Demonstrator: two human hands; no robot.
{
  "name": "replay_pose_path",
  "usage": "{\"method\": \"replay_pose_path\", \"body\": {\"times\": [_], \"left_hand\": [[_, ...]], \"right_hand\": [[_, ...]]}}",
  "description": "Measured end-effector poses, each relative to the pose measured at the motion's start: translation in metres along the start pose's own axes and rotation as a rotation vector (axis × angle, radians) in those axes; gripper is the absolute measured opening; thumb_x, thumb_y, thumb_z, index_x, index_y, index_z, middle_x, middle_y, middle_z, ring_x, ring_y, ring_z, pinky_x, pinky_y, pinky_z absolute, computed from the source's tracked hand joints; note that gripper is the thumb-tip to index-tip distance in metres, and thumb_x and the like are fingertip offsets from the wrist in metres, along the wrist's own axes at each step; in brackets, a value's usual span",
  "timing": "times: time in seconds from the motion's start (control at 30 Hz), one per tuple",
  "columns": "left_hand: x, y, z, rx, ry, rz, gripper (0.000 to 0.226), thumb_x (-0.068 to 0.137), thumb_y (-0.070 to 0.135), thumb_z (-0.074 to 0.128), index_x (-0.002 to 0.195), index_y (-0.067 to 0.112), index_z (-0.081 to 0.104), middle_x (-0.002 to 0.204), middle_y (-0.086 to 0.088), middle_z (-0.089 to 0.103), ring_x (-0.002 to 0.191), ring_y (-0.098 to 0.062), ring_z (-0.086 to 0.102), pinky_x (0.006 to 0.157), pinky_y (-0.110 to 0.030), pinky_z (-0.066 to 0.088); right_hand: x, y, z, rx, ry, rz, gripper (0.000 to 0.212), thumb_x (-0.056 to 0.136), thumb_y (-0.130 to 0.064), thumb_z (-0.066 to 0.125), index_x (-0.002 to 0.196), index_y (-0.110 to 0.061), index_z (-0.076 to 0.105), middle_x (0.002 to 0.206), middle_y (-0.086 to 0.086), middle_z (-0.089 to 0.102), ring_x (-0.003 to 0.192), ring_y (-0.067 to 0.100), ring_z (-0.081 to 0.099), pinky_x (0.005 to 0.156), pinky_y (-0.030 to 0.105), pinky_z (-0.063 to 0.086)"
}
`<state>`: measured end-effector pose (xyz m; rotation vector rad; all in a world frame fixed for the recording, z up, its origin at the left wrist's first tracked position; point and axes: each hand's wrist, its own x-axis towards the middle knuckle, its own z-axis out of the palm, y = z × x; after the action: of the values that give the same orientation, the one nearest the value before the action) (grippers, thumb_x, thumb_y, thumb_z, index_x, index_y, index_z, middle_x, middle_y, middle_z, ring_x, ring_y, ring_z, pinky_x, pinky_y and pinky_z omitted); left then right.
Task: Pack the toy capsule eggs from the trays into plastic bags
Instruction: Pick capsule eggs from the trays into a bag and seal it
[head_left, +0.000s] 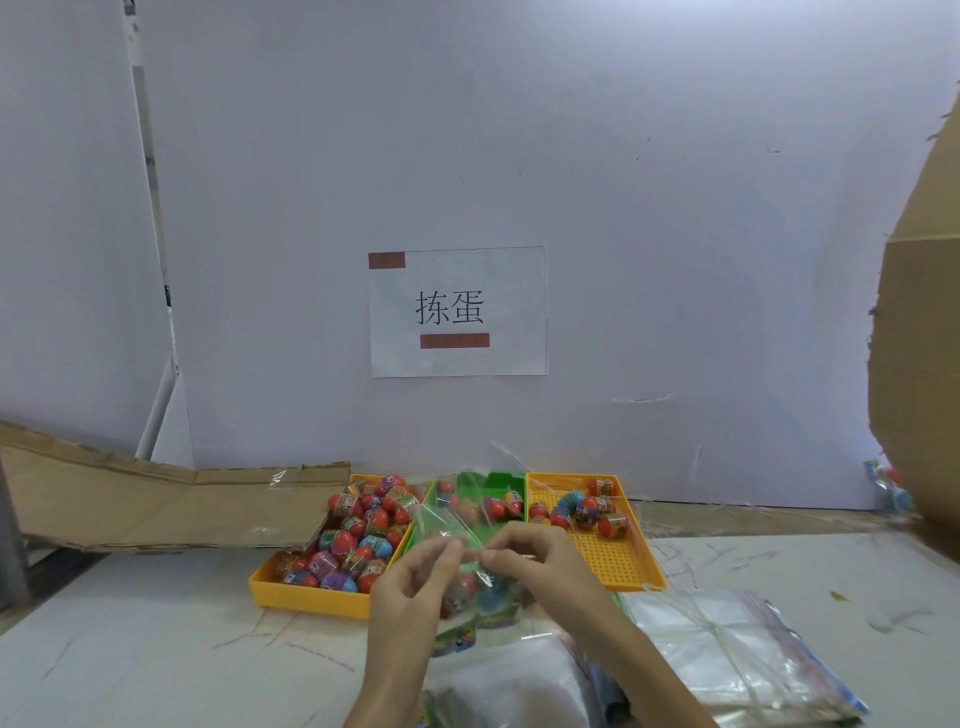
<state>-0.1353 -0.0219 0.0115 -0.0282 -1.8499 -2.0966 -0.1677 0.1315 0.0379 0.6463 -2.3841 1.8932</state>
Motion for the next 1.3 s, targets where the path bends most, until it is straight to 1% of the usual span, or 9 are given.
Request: {"method": "replay_pose_path", "body": {"times": [0.13, 0.3, 0.4, 0.5, 0.57, 0.7, 0.83, 1.07, 1.3], "left_hand": [[-0.002, 0.002, -0.001, -0.001, 0.097, 0.063, 0.021, 0.094, 0.035, 0.061, 0.091, 0.026, 0.080, 0.093, 0.005, 0.079, 0.095, -0.013, 0.071, 0.092, -0.050, 0.058], [-0.005, 0.008, 0.000, -0.011, 0.160, 0.090, 0.023, 0.087, 0.048, 0.058, 0.091, 0.036, 0.077, 0.094, 0.004, 0.079, 0.097, -0.013, 0.073, 0.093, -0.053, 0.057], [-0.003, 0.006, -0.003, -0.027, 0.187, 0.077, 0.020, 0.087, 0.049, 0.057, 0.091, 0.043, 0.075, 0.094, 0.002, 0.080, 0.097, -0.020, 0.074, 0.093, -0.055, 0.057], [-0.001, 0.004, -0.003, -0.035, 0.183, 0.062, 0.020, 0.084, 0.053, 0.056, 0.091, 0.046, 0.074, 0.094, 0.004, 0.080, 0.098, -0.015, 0.074, 0.085, -0.044, 0.061], [-0.002, 0.004, -0.002, -0.037, 0.171, 0.049, 0.021, 0.083, 0.054, 0.056, 0.089, 0.045, 0.075, 0.095, 0.005, 0.080, 0.096, -0.006, 0.073, 0.078, -0.033, 0.060], [-0.003, 0.005, -0.002, -0.052, 0.175, 0.022, 0.033, 0.082, 0.051, 0.057, 0.095, 0.028, 0.076, 0.093, 0.006, 0.080, 0.094, 0.009, 0.068, 0.098, -0.039, 0.049], [-0.001, 0.003, -0.001, -0.068, 0.188, -0.014, 0.027, 0.087, 0.044, 0.060, 0.095, 0.023, 0.076, 0.091, 0.006, 0.080, 0.107, -0.002, 0.066, 0.113, -0.049, 0.041], [0.000, 0.000, -0.002, -0.060, 0.186, -0.018, 0.024, 0.091, 0.042, 0.061, 0.093, 0.023, 0.075, 0.090, 0.006, 0.080, 0.098, -0.002, 0.069, 0.111, -0.050, 0.043], [-0.001, 0.003, -0.001, -0.061, 0.133, -0.006, 0.037, 0.078, 0.050, 0.061, 0.096, 0.022, 0.076, 0.090, 0.005, 0.080, 0.084, 0.010, 0.068, 0.088, -0.031, 0.042]], "right_hand": [[-0.001, 0.000, 0.004, -0.081, -0.007, -0.036, 0.013, 0.095, -0.030, 0.069, 0.088, -0.024, 0.078, 0.079, -0.004, 0.074, 0.072, 0.011, 0.069, 0.069, 0.020, 0.053], [0.001, 0.000, -0.006, -0.155, -0.021, -0.031, 0.017, 0.096, -0.038, 0.067, 0.084, -0.030, 0.077, 0.082, -0.006, 0.076, 0.073, 0.010, 0.072, 0.067, 0.020, 0.054], [0.014, 0.010, -0.029, -0.225, 0.203, -0.011, 0.013, 0.096, -0.030, 0.068, 0.085, -0.028, 0.075, 0.079, -0.008, 0.075, 0.070, 0.009, 0.071, 0.066, 0.023, 0.054], [0.037, 0.022, -0.055, -0.416, 0.374, 0.049, 0.012, 0.091, -0.021, 0.070, 0.094, -0.033, 0.071, 0.086, -0.013, 0.071, 0.078, 0.002, 0.064, 0.062, 0.010, 0.043], [0.055, 0.031, -0.067, -0.572, 0.345, 0.095, 0.021, 0.090, -0.020, 0.070, 0.107, -0.032, 0.068, 0.097, -0.010, 0.068, 0.078, -0.002, 0.058, 0.056, 0.011, 0.038], [0.085, 0.049, -0.079, -0.811, 0.188, 0.189, 0.037, 0.092, -0.018, 0.067, 0.128, -0.022, 0.062, 0.115, 0.002, 0.066, 0.081, 0.009, 0.058, 0.064, 0.022, 0.047], [0.092, 0.065, -0.075, -0.904, -0.002, 0.215, 0.041, 0.090, -0.024, 0.070, 0.130, -0.020, 0.063, 0.104, -0.005, 0.060, 0.083, 0.008, 0.055, 0.062, 0.019, 0.042], [0.086, 0.070, -0.074, -0.877, -0.002, 0.211, 0.035, 0.088, -0.033, 0.074, 0.121, -0.026, 0.064, 0.133, 0.001, 0.050, 0.115, 0.020, 0.054, 0.098, 0.034, 0.049], [0.079, 0.069, -0.076, -0.886, -0.087, 0.195, 0.044, 0.085, -0.042, 0.077, 0.124, -0.031, 0.062, 0.130, -0.001, 0.045, 0.113, 0.017, 0.051, 0.101, 0.032, 0.045]]}}
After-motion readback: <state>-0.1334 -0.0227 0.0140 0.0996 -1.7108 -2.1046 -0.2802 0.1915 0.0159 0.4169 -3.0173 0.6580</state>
